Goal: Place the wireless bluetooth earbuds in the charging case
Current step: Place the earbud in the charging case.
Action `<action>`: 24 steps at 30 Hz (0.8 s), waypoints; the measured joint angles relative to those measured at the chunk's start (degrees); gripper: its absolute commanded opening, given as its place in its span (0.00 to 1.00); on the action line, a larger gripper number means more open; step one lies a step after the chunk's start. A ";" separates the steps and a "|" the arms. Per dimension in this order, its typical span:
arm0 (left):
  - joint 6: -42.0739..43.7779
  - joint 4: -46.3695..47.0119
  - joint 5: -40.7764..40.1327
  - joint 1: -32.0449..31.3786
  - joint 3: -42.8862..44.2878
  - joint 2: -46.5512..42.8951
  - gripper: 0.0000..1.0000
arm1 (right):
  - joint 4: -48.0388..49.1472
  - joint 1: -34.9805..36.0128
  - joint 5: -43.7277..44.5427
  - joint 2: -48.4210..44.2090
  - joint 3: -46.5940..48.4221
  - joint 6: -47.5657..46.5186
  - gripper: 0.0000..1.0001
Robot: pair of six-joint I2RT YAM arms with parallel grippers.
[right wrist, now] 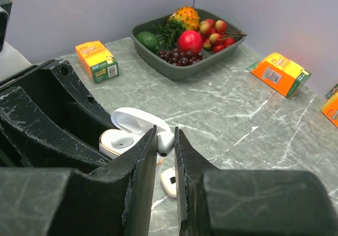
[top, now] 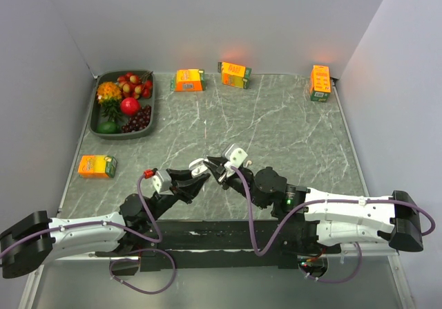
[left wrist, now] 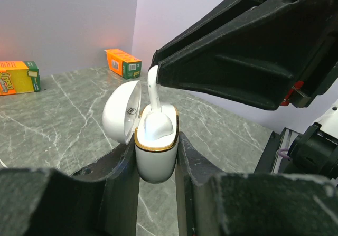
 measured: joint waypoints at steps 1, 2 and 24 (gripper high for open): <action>0.00 0.00 -0.02 0.00 0.00 0.09 0.01 | -0.24 0.00 0.02 -0.02 0.02 0.11 0.29; 0.02 0.00 -0.04 0.00 0.00 0.13 0.01 | -0.44 0.00 0.02 -0.07 0.02 0.20 0.31; 0.04 2.21 -0.20 0.04 0.35 0.85 0.01 | -4.92 0.48 0.42 -4.00 5.81 0.79 0.59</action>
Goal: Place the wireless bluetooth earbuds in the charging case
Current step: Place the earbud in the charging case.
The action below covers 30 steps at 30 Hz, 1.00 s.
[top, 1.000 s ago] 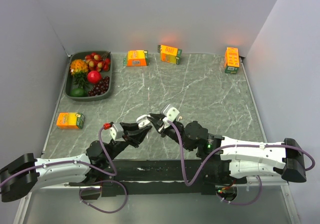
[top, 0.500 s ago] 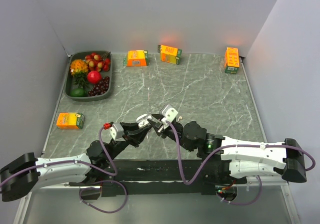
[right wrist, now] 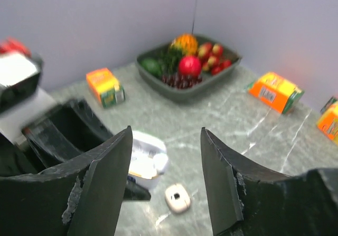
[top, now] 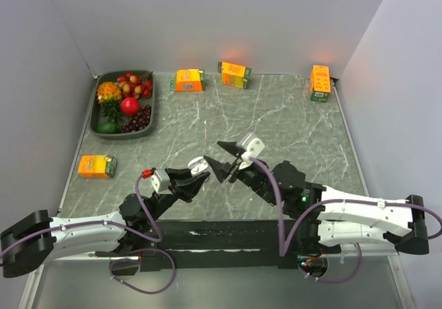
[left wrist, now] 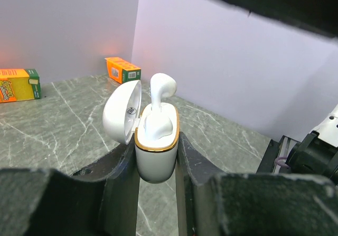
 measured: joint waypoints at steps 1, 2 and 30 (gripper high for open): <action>0.00 0.00 0.00 0.00 0.00 0.00 0.01 | -0.02 0.02 0.44 -0.59 0.68 0.00 0.54; 0.00 0.02 0.00 0.00 0.00 0.00 0.01 | -0.13 0.00 0.96 -1.01 1.42 0.02 0.49; 0.50 0.46 0.13 0.00 0.61 0.20 0.01 | -34.56 -4.98 6.82 3.21 13.11 13.09 0.85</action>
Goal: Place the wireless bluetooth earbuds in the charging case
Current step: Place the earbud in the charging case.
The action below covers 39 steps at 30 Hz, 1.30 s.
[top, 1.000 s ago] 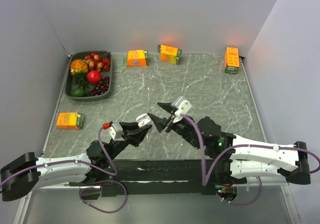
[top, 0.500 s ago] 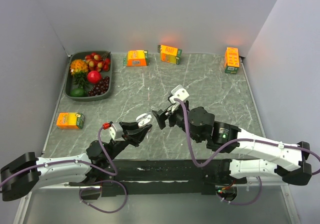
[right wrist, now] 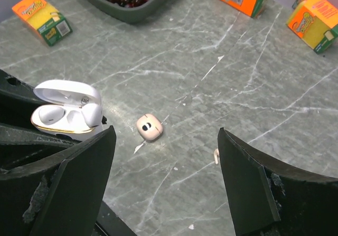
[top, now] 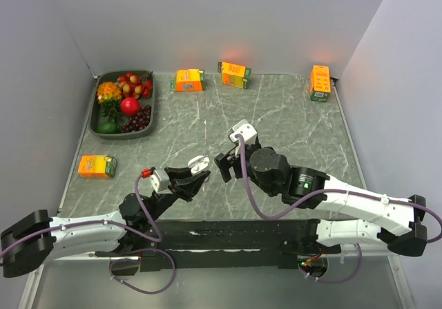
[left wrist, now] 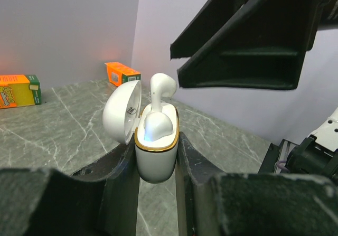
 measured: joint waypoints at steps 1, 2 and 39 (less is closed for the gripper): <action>0.02 0.00 0.02 0.00 0.15 0.02 0.01 | -0.17 0.00 -0.22 0.46 0.07 0.02 0.85; 0.02 0.02 0.07 0.00 0.24 0.02 0.01 | -0.24 0.00 -0.37 0.81 0.11 0.04 0.85; -0.07 0.02 0.09 0.00 0.33 0.02 0.01 | 1.68 -0.39 -2.86 2.73 2.25 -1.40 0.86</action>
